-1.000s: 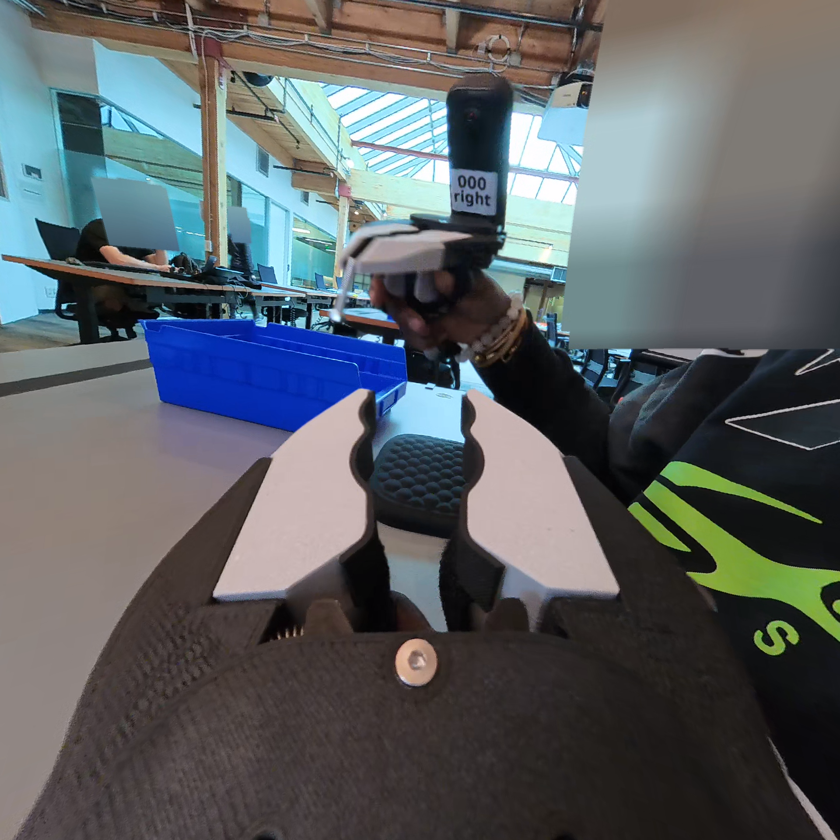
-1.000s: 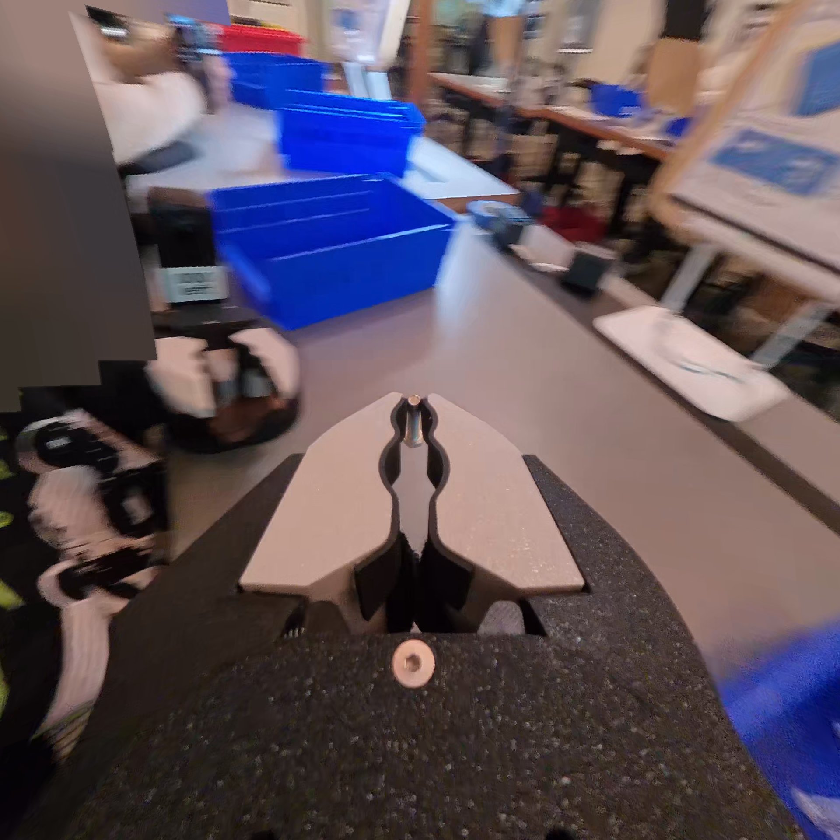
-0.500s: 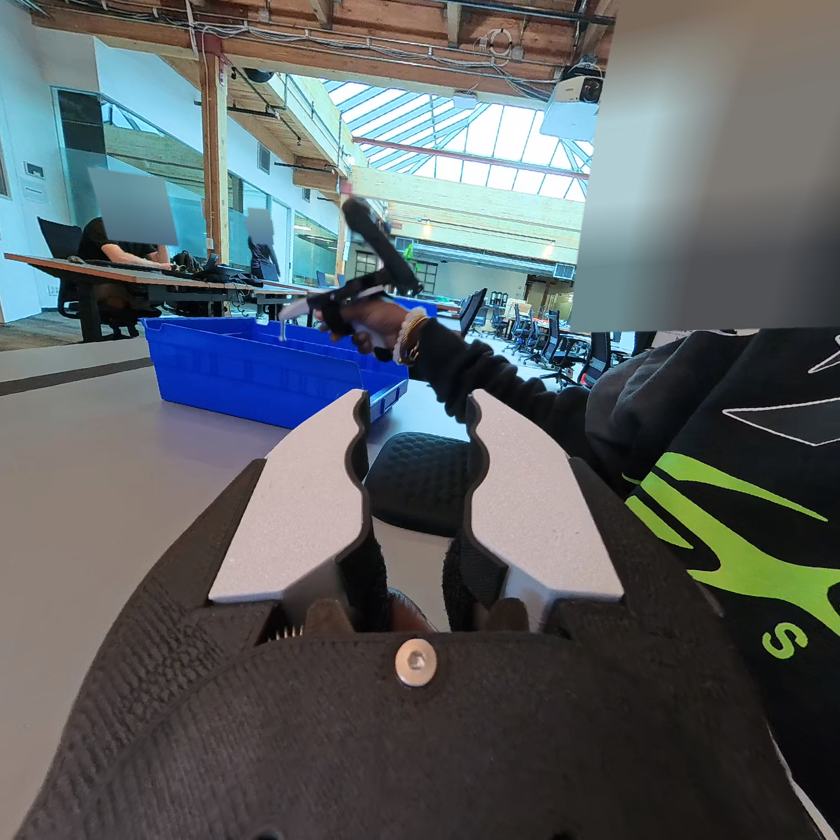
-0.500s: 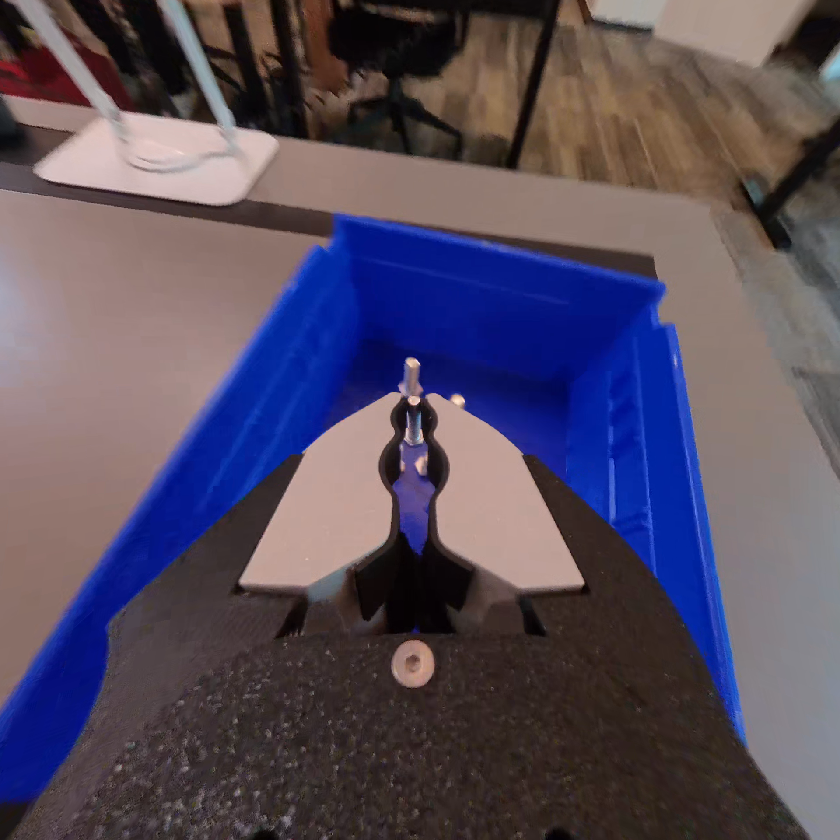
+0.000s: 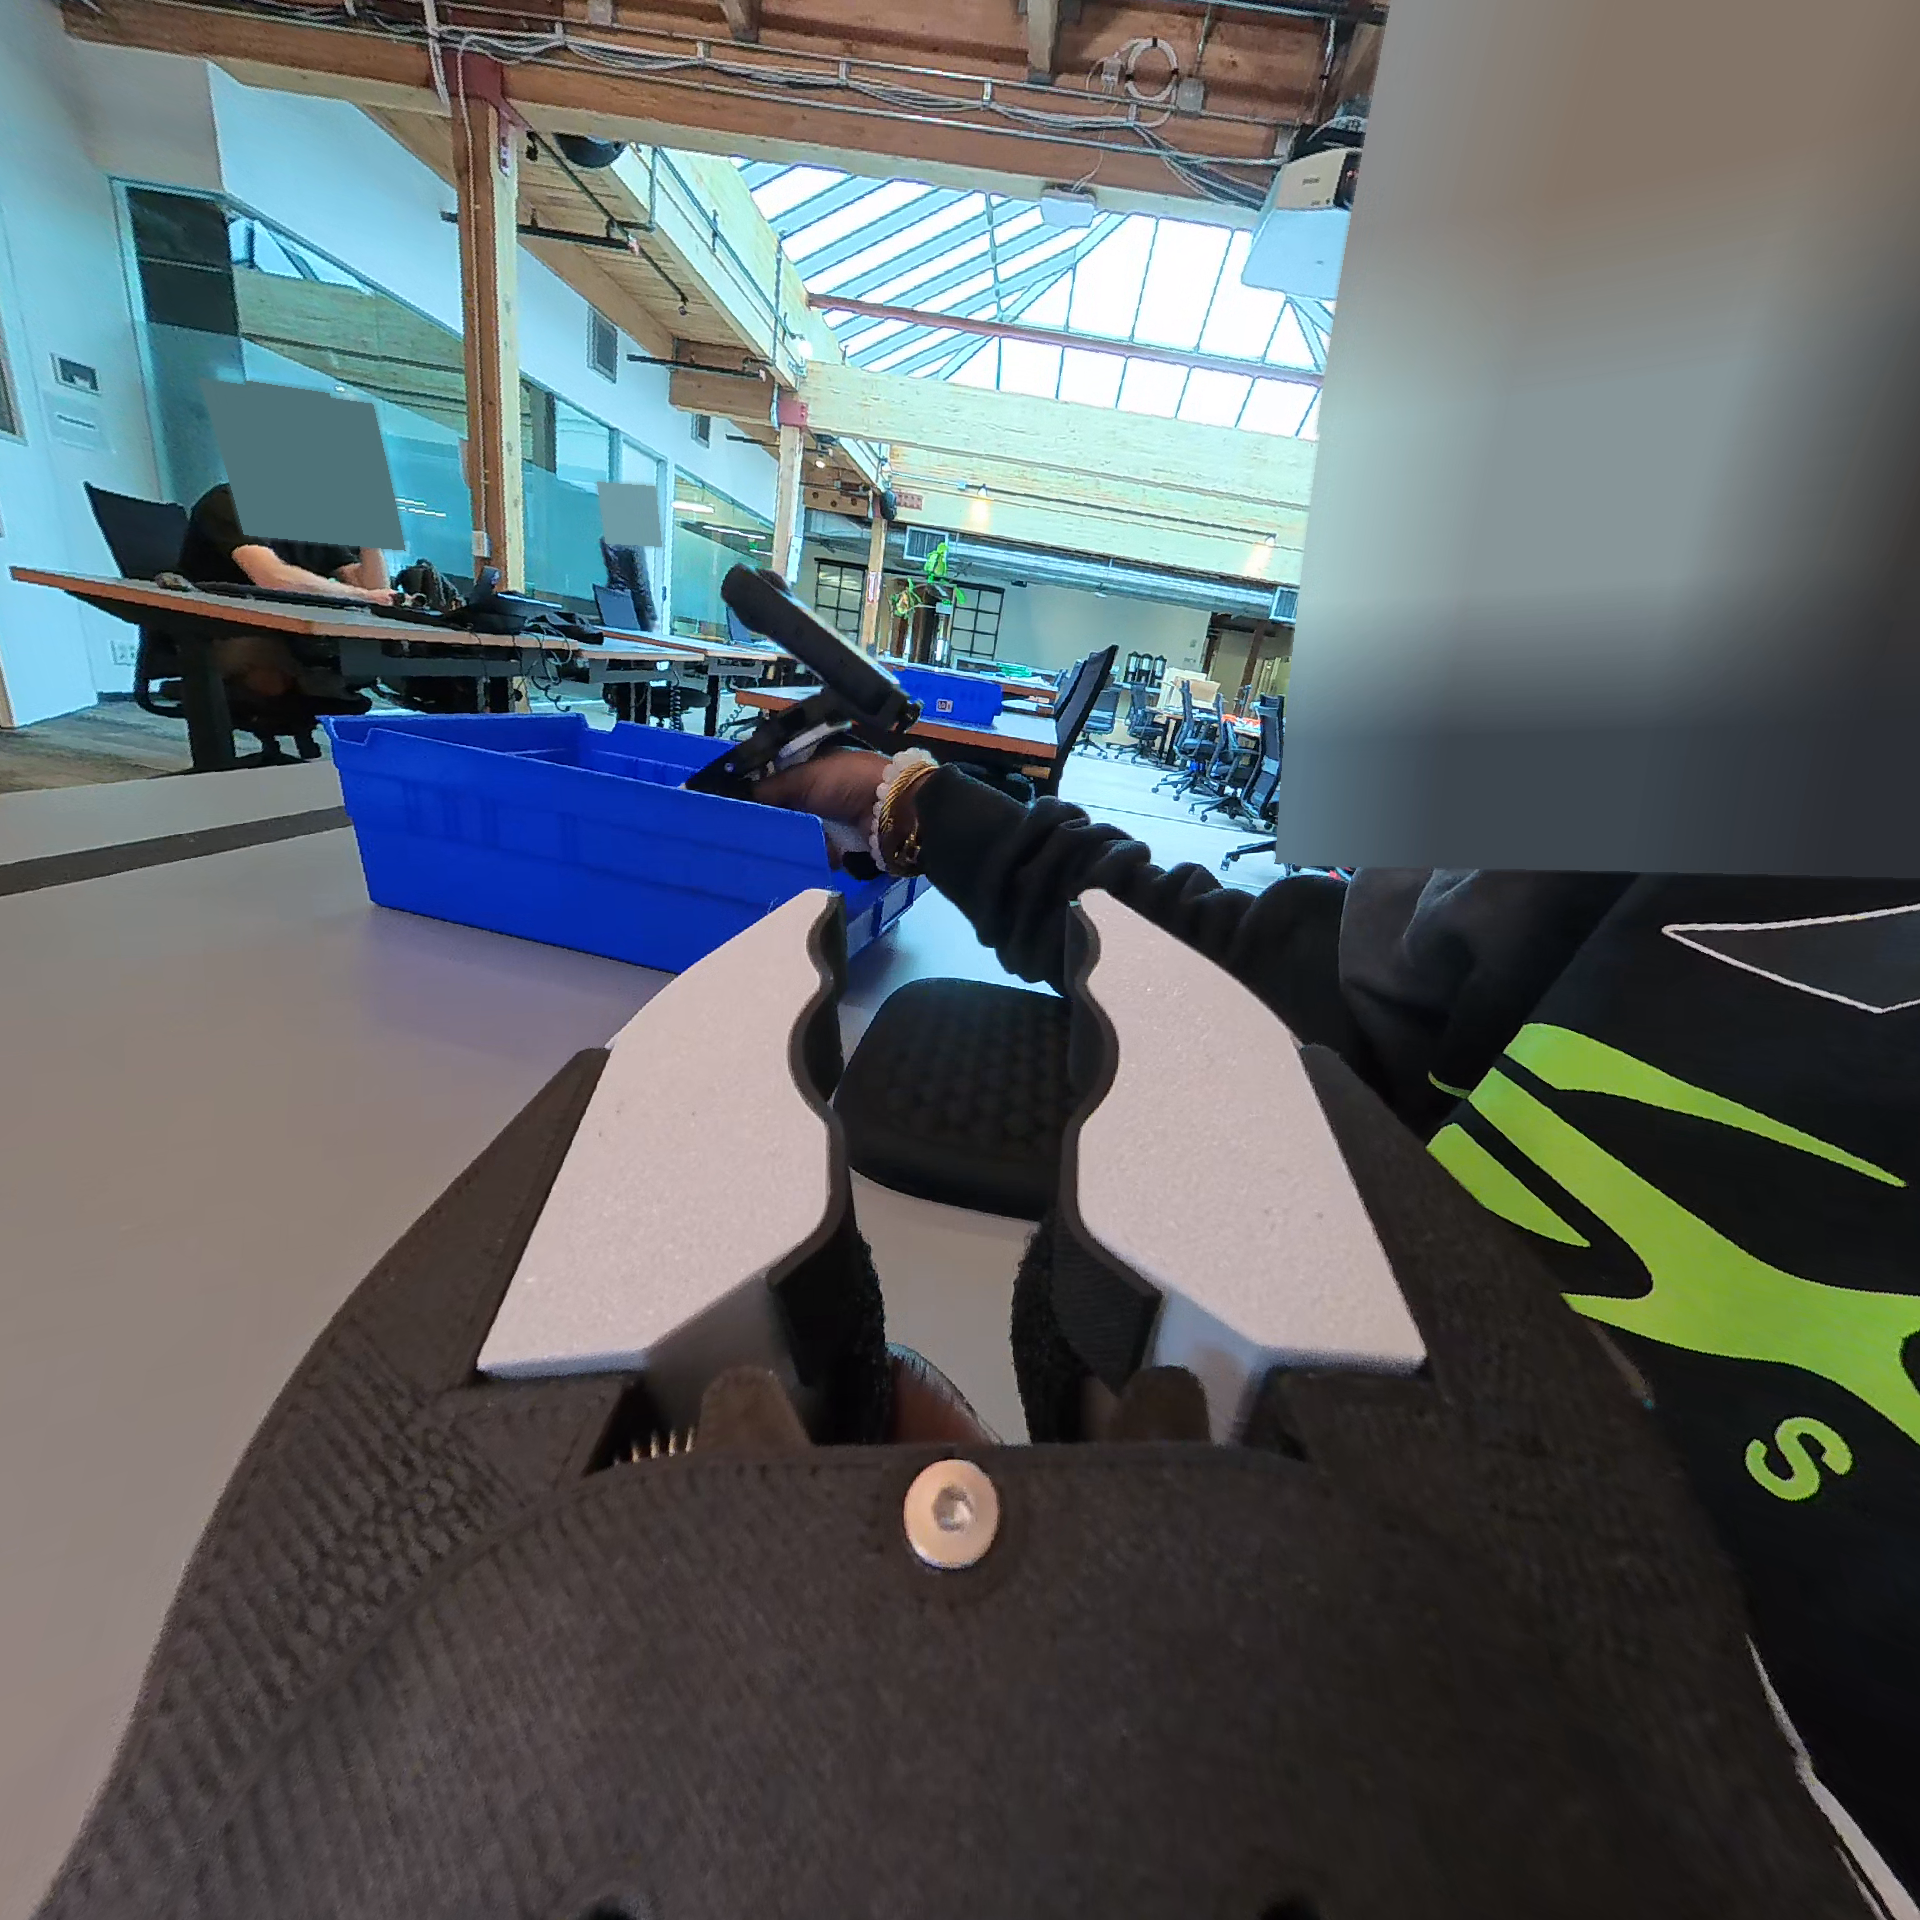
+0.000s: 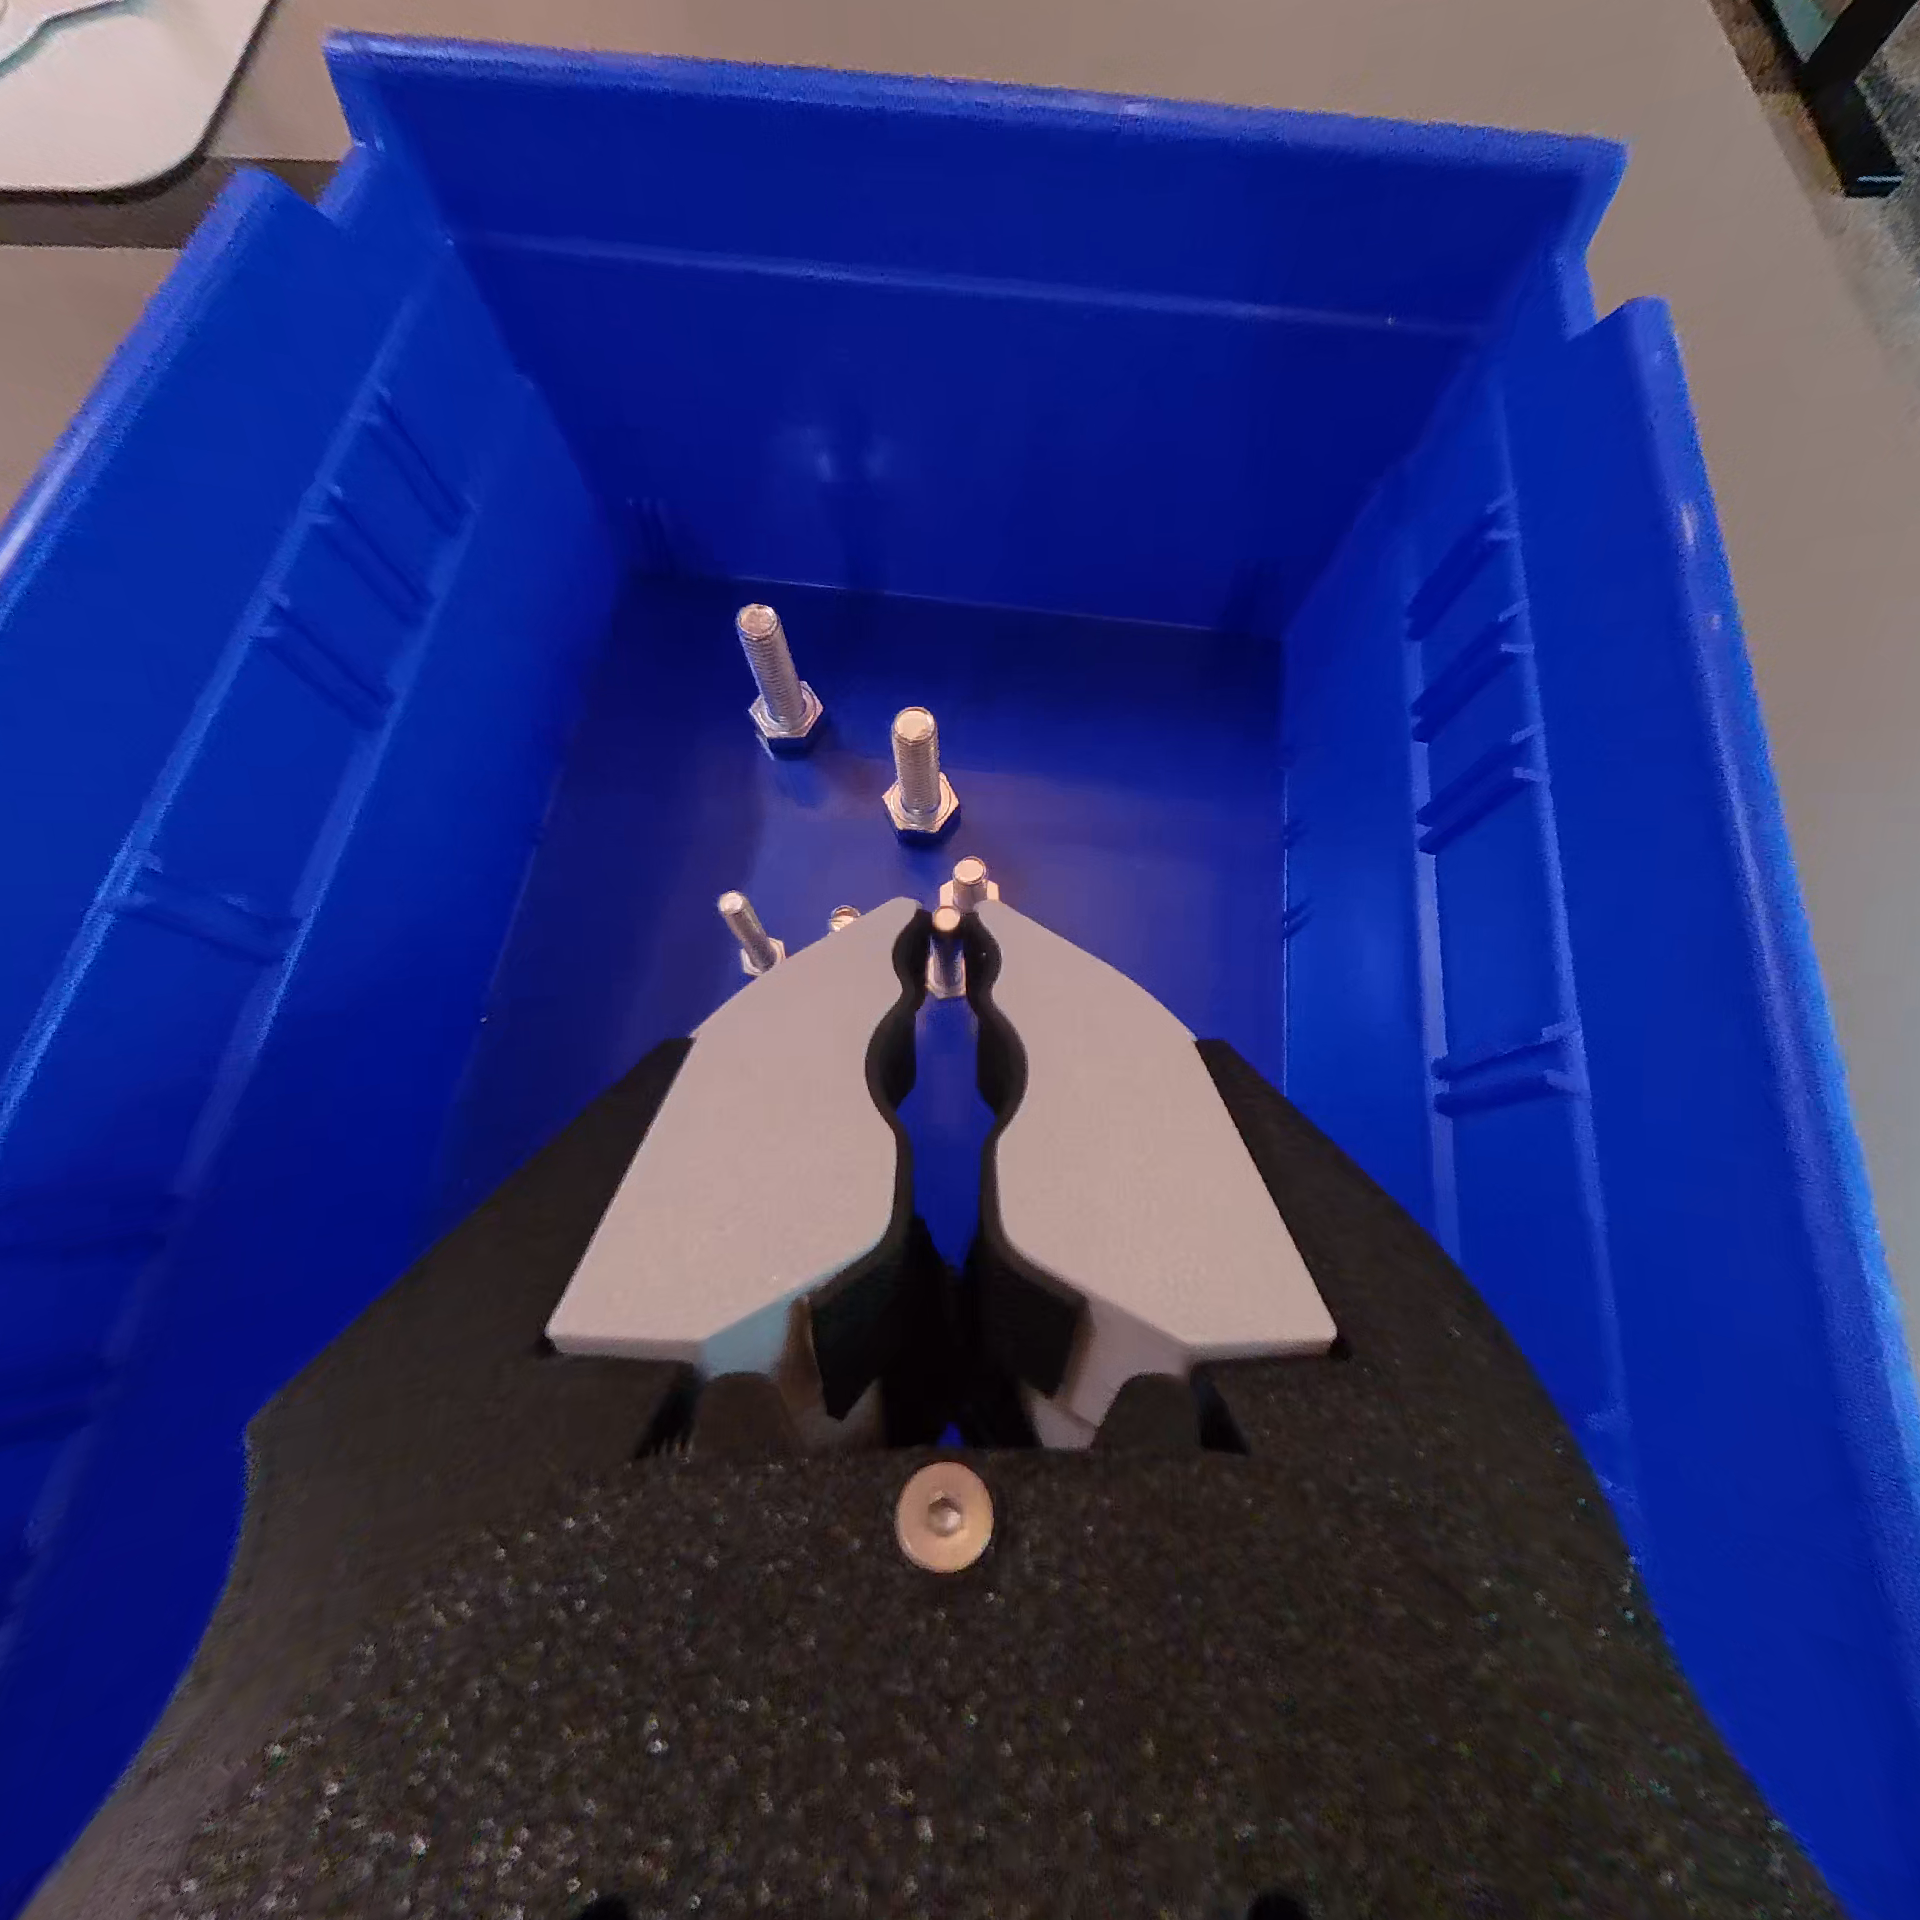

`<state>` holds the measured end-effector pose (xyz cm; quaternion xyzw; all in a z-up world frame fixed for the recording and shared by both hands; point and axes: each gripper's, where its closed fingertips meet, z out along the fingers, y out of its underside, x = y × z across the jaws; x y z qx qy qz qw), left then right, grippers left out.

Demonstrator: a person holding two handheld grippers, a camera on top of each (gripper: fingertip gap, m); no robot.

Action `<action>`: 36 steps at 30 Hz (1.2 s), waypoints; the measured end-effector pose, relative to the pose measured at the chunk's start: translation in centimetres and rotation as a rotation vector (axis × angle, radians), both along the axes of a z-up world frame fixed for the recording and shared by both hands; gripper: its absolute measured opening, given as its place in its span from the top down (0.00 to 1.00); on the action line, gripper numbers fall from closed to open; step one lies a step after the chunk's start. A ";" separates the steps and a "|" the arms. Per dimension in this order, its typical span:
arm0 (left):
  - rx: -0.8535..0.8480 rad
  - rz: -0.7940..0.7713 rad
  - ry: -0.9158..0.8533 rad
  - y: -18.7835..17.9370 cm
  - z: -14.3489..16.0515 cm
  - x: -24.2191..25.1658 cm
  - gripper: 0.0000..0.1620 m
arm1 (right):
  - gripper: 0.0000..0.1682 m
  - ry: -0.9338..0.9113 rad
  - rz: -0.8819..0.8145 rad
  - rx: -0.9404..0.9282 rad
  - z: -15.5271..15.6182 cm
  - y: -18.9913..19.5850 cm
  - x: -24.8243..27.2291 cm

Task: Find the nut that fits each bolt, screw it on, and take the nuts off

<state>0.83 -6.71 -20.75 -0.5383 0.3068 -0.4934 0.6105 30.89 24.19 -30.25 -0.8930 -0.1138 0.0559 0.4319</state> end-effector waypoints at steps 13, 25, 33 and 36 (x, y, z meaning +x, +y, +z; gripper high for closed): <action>0.049 0.126 0.072 0.5 0.2 -1.1 0.75 | 0.76 0.020 0.072 0.100 2.8 -1.5 -1.8; 0.143 0.942 0.196 1.5 4.5 -15.2 0.62 | 0.57 0.217 0.296 0.378 9.4 -11.2 -7.8; -0.073 1.280 0.395 1.8 0.2 -23.6 0.50 | 0.42 0.047 0.352 0.276 4.7 -14.9 -10.4; -0.208 1.257 0.465 2.6 -2.7 -24.3 0.50 | 0.49 -0.044 0.322 0.237 2.9 -14.7 -10.6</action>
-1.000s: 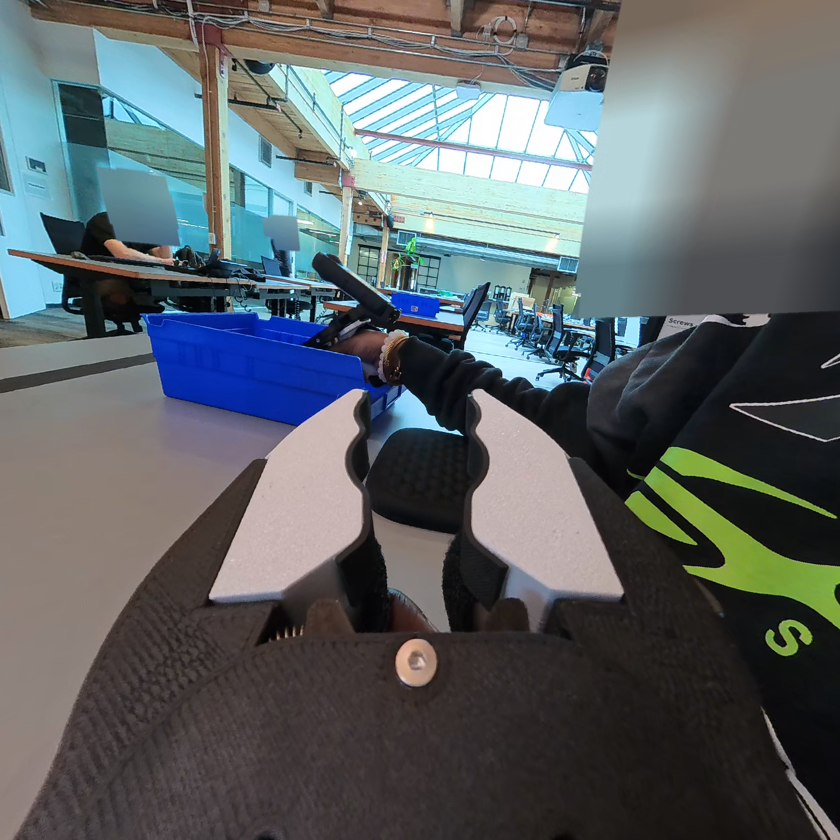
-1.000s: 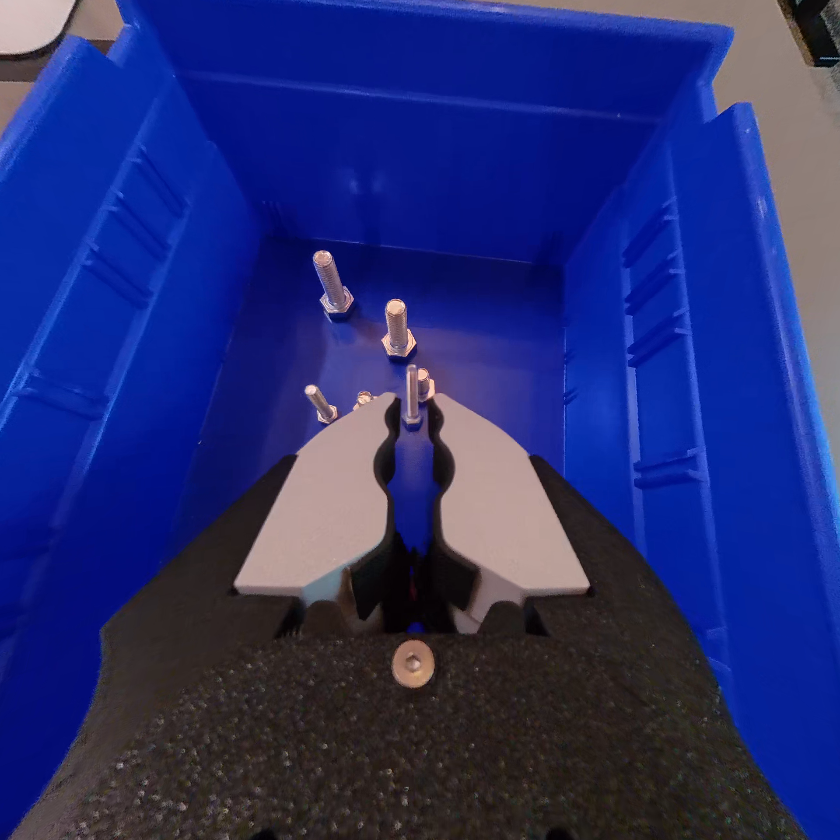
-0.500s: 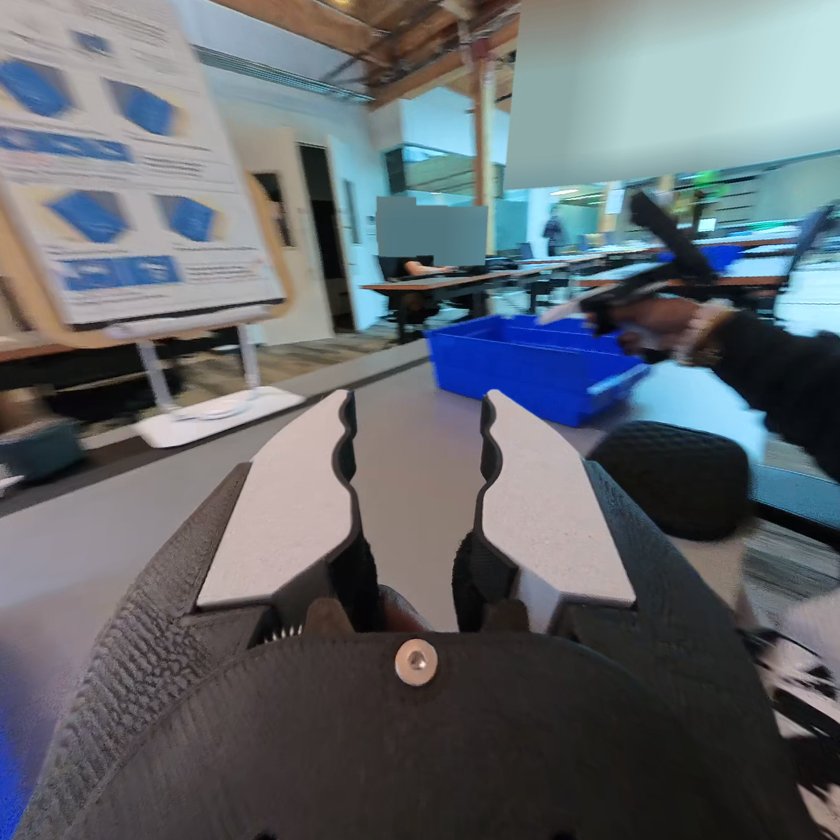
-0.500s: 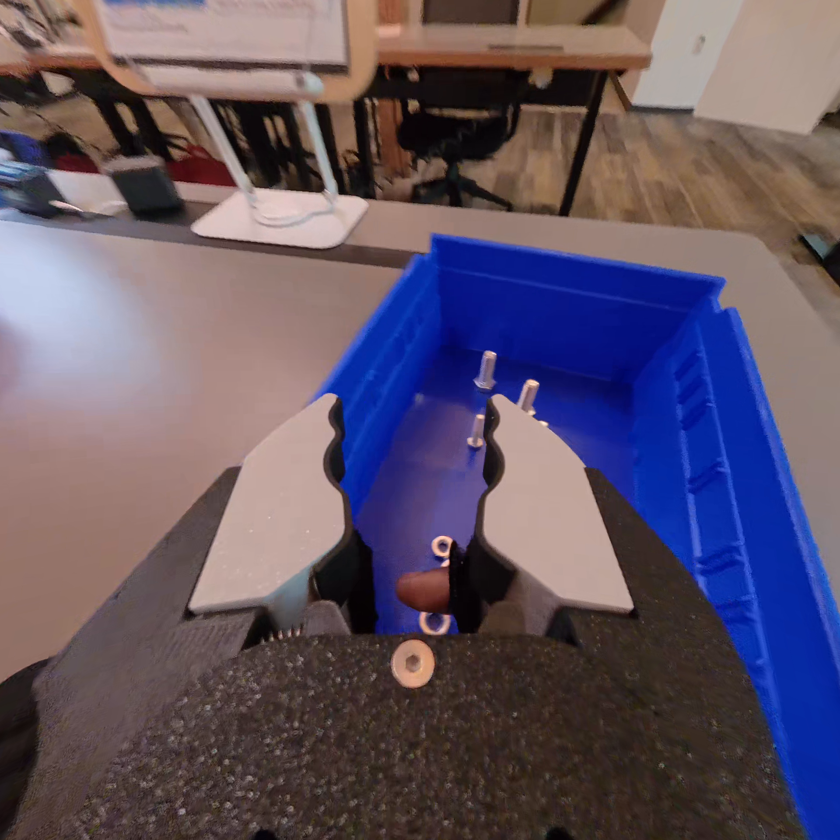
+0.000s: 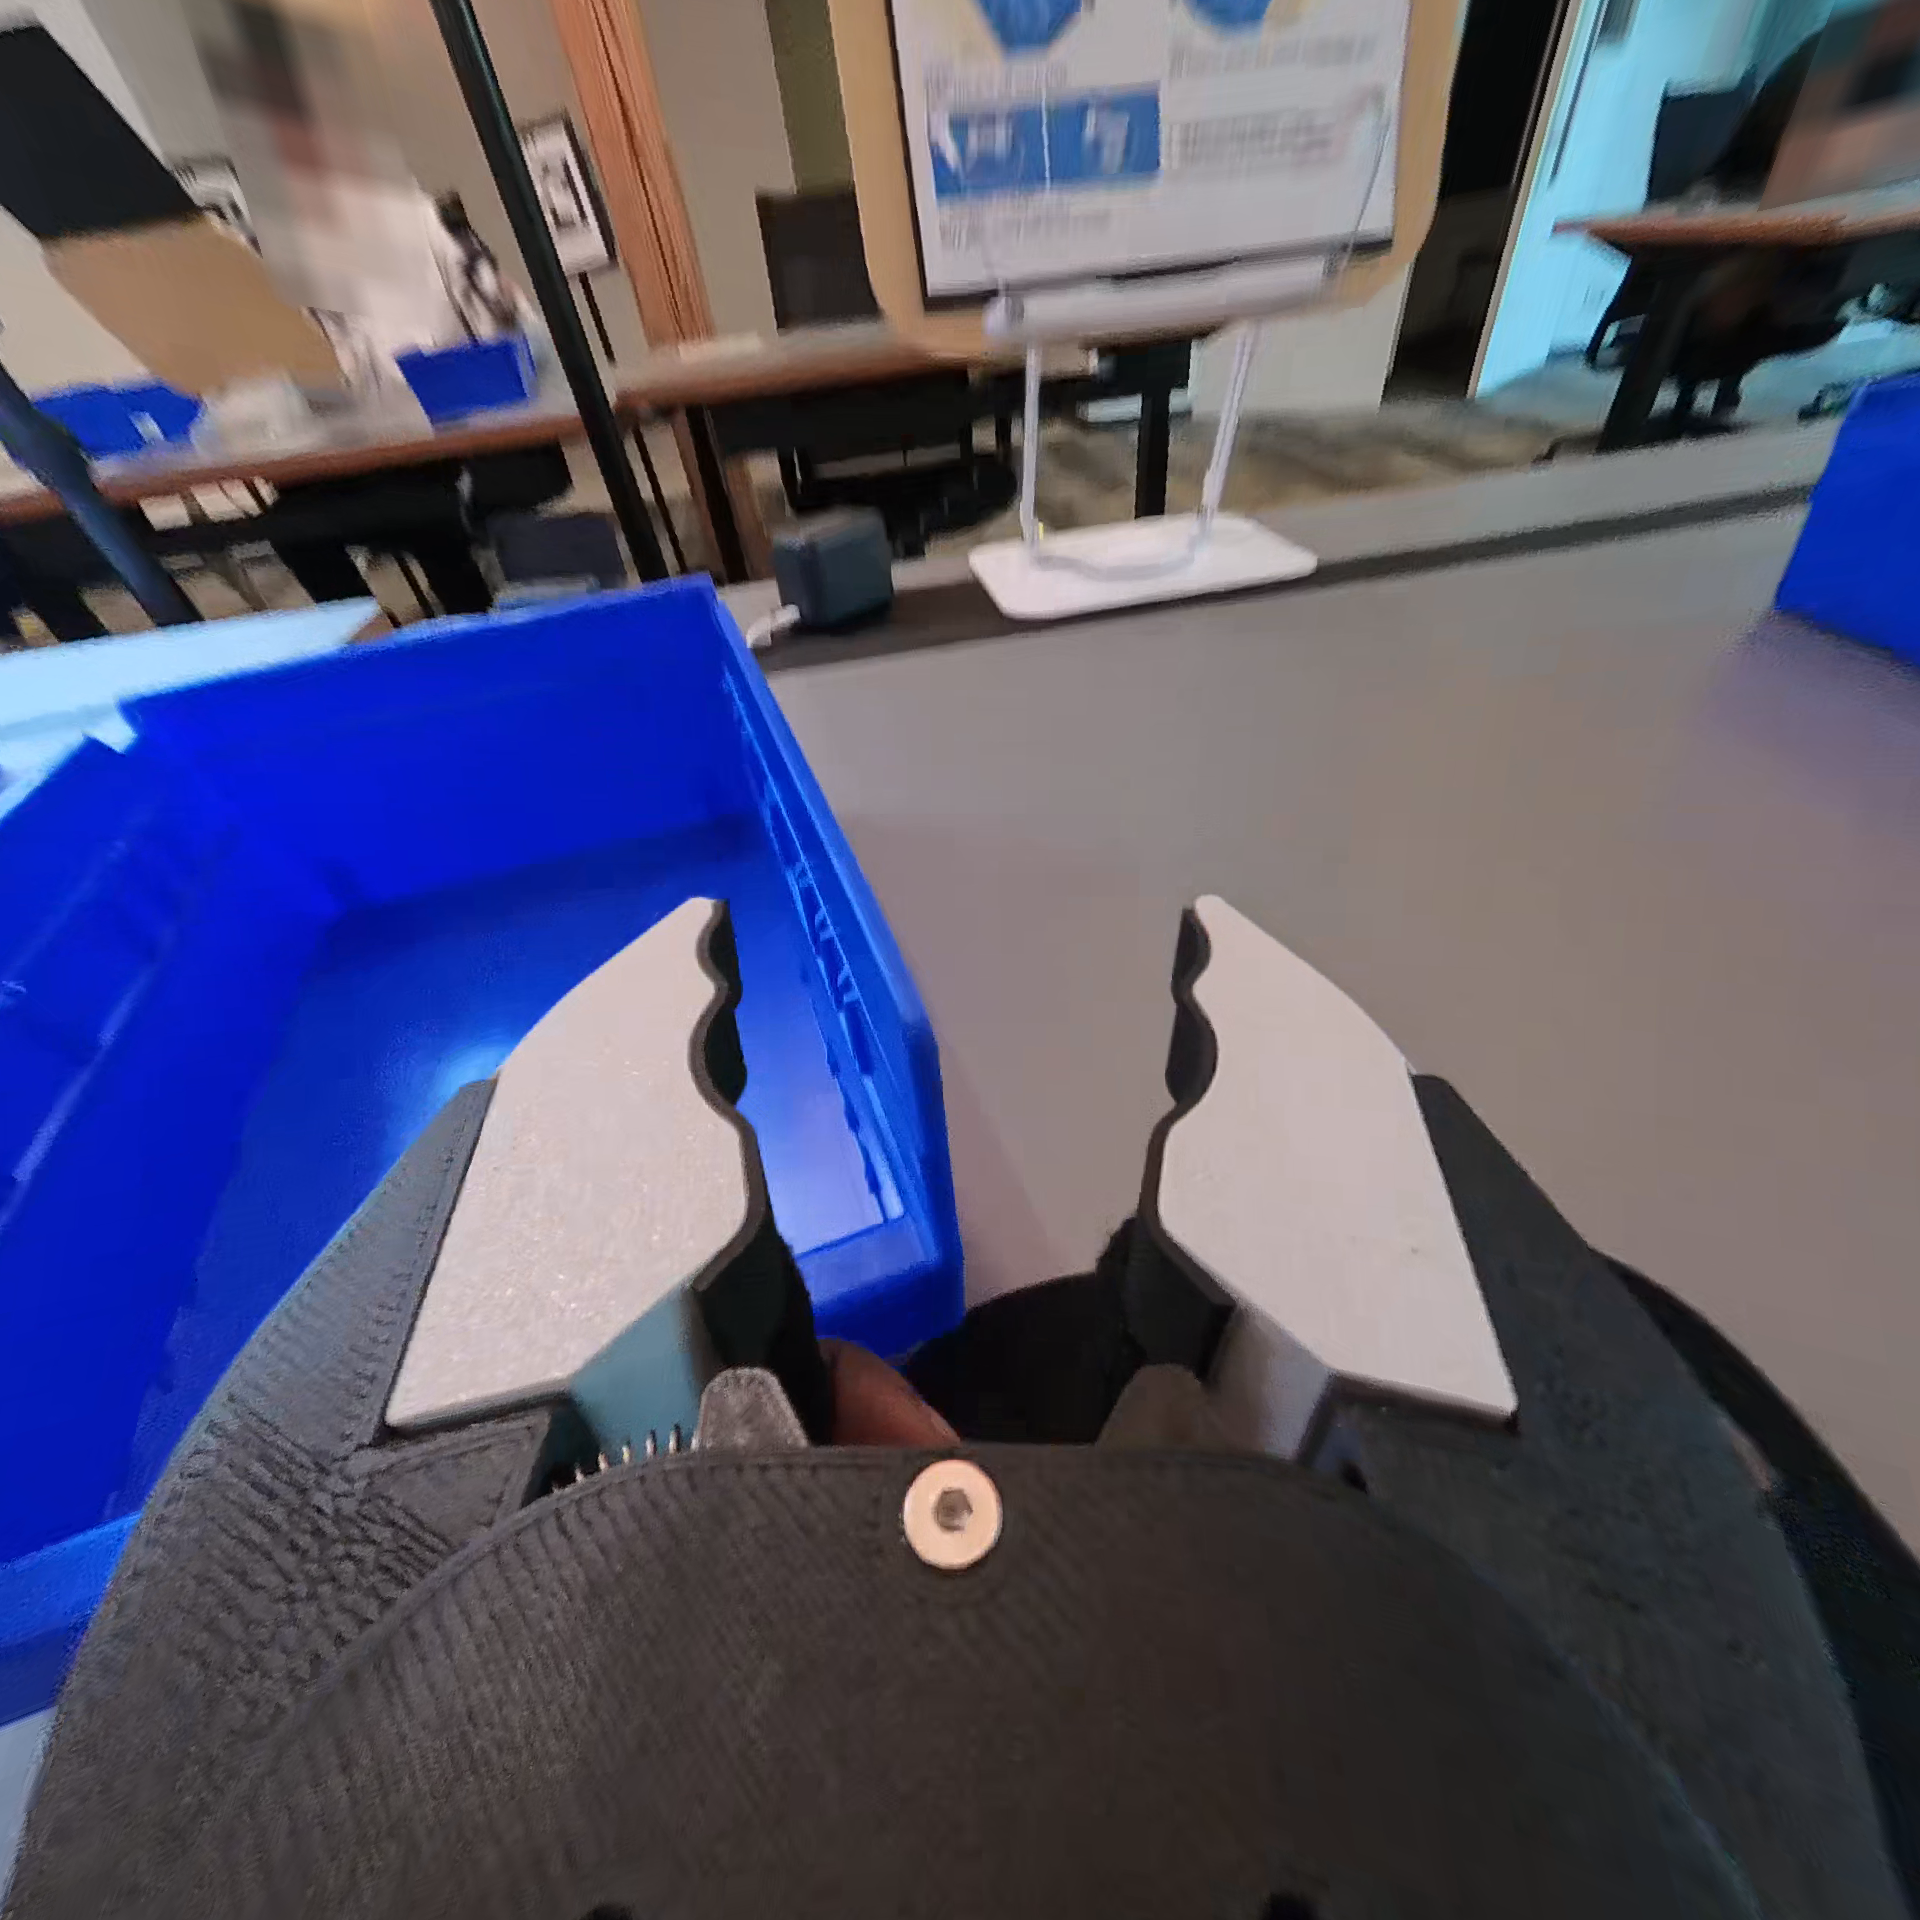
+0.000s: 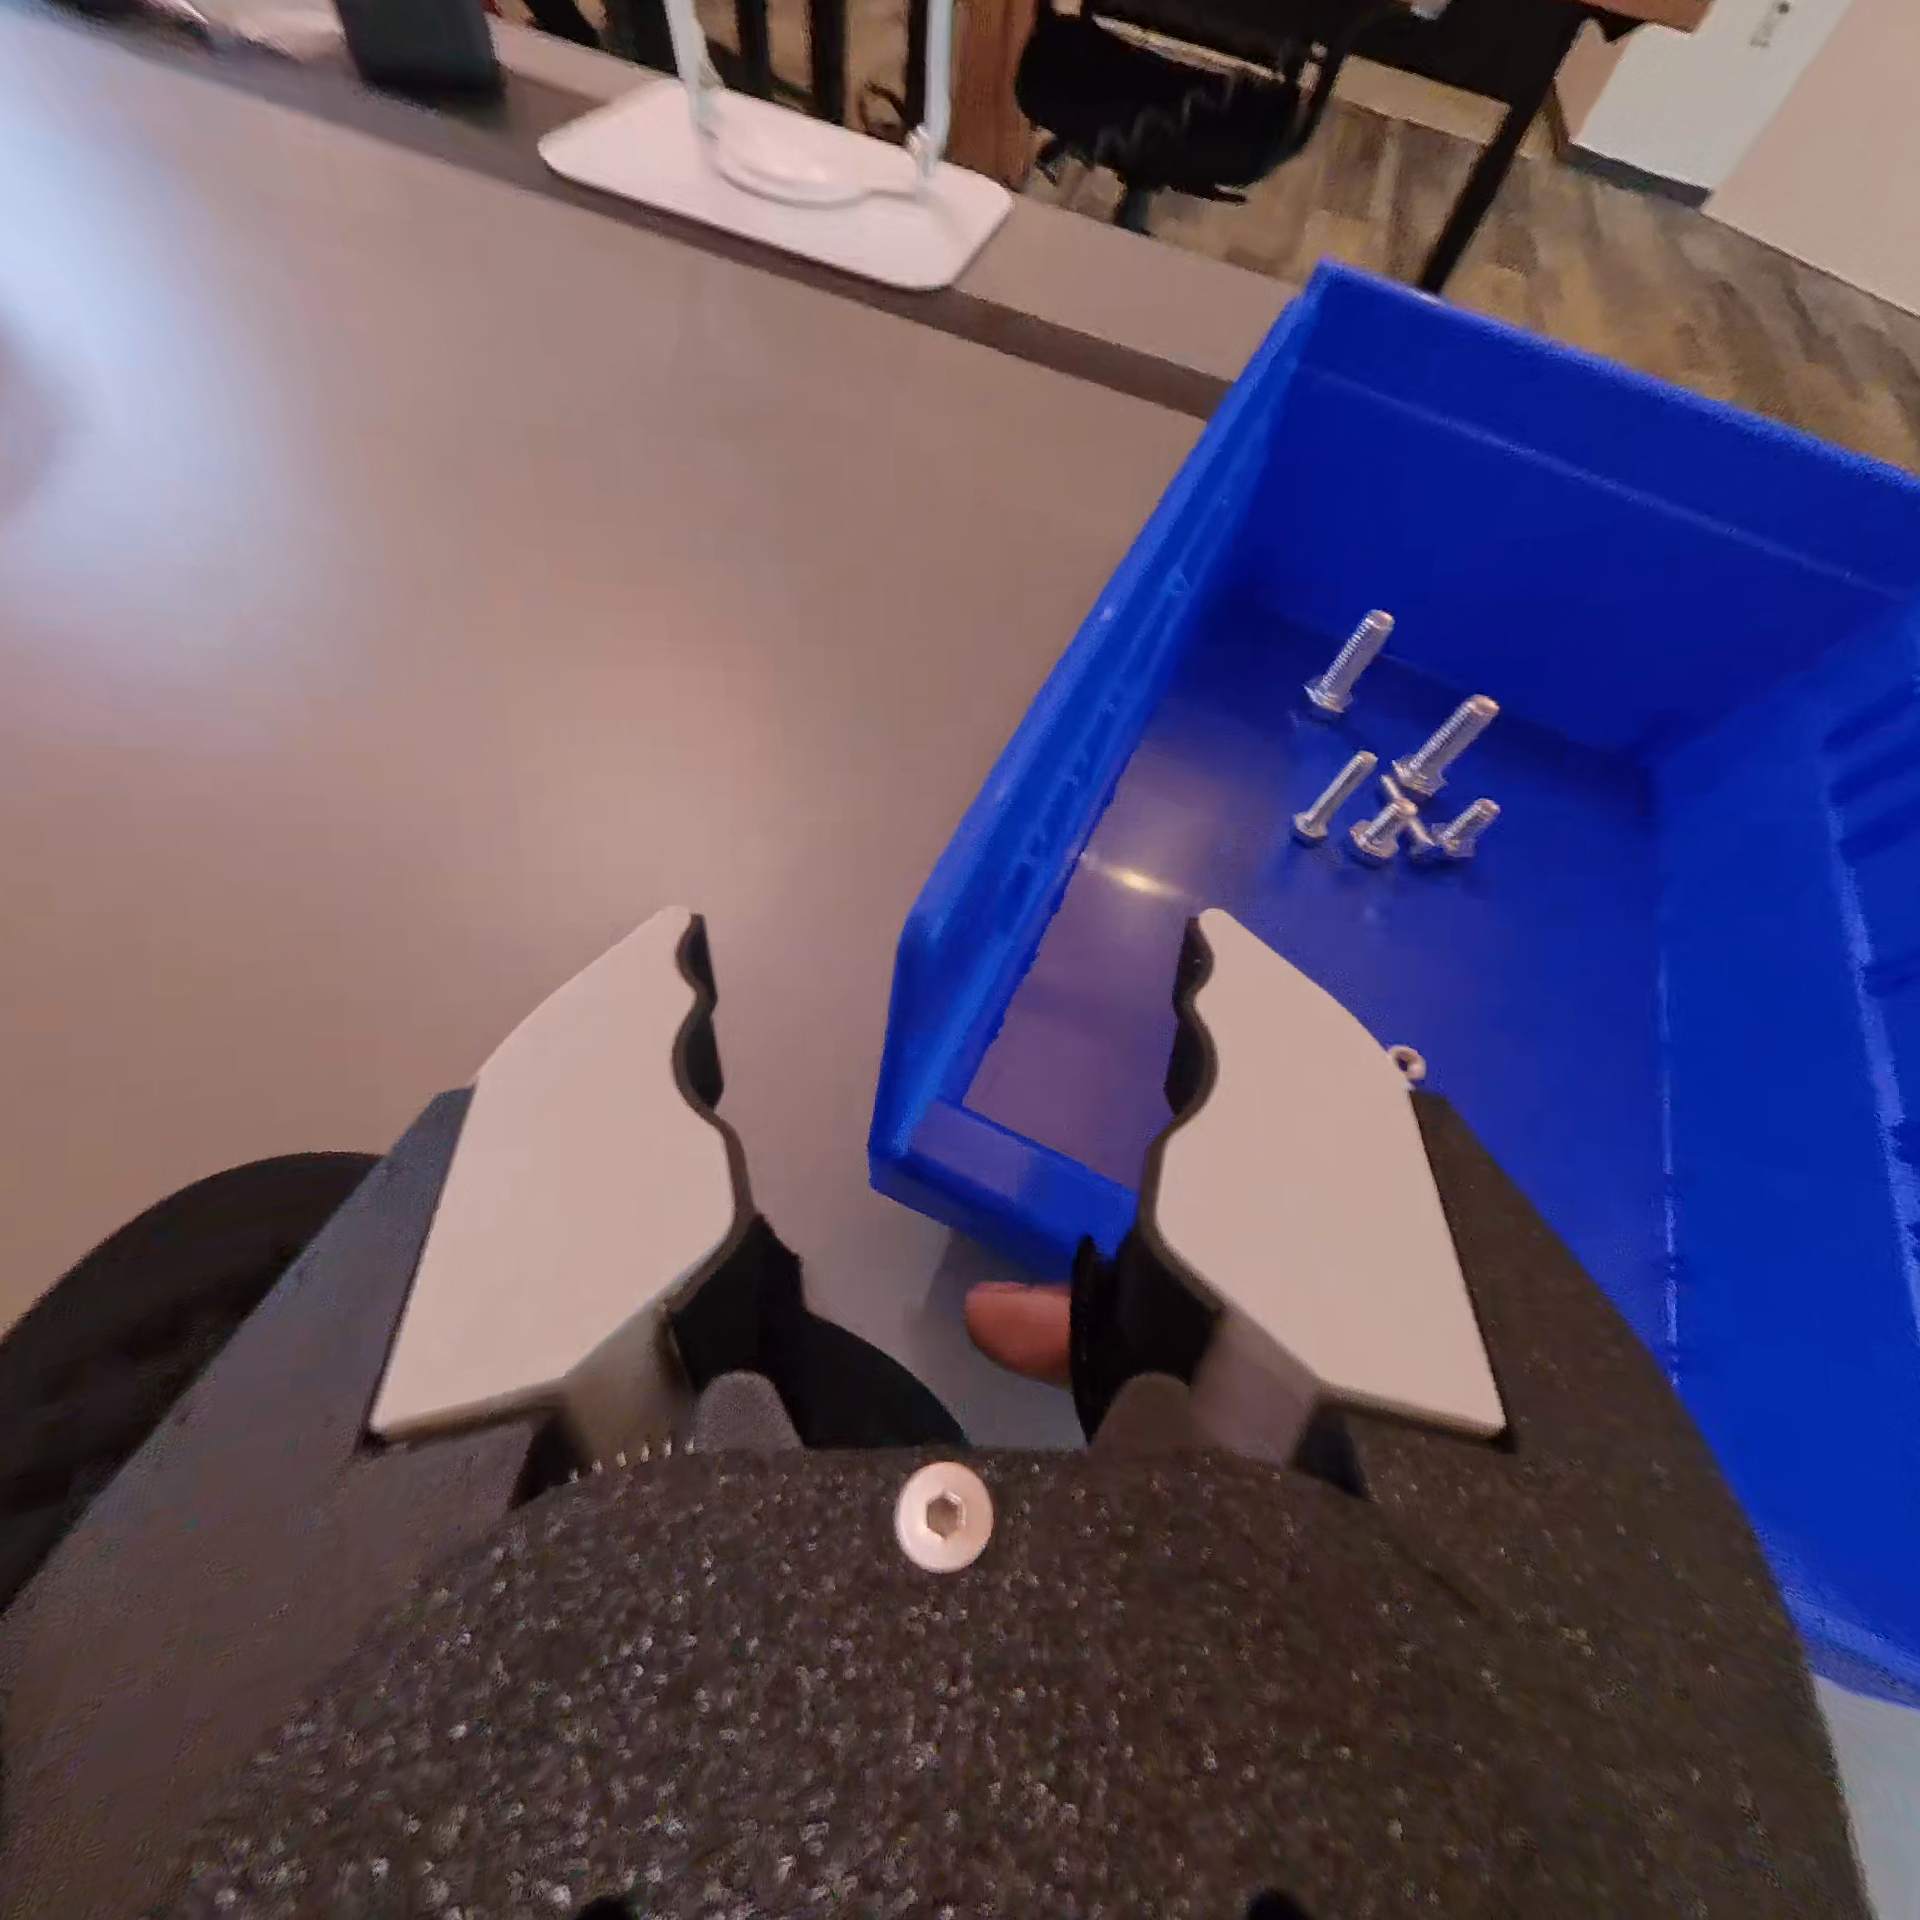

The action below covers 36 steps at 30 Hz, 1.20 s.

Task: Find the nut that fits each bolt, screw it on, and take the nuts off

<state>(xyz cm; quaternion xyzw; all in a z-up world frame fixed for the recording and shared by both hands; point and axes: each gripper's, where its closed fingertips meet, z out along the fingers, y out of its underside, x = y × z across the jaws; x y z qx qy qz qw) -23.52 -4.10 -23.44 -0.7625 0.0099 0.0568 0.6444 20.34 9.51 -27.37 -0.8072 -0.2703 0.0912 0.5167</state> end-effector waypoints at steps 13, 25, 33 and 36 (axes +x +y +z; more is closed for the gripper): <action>-0.161 0.012 0.063 1.0 -3.8 -1.8 0.85 | 0.89 -0.149 -0.072 0.015 -1.6 0.9 0.1; -0.181 -0.103 0.115 2.2 -3.8 0.5 0.85 | 0.88 -0.188 -0.035 0.044 -1.5 0.6 -2.6; -0.198 -0.269 0.189 4.3 -4.0 4.3 0.85 | 0.88 -0.181 0.057 0.053 -1.5 -0.4 -6.0; -0.196 -0.347 0.204 5.3 -4.0 6.0 0.85 | 0.88 -0.178 0.102 0.056 -1.5 -0.9 -7.5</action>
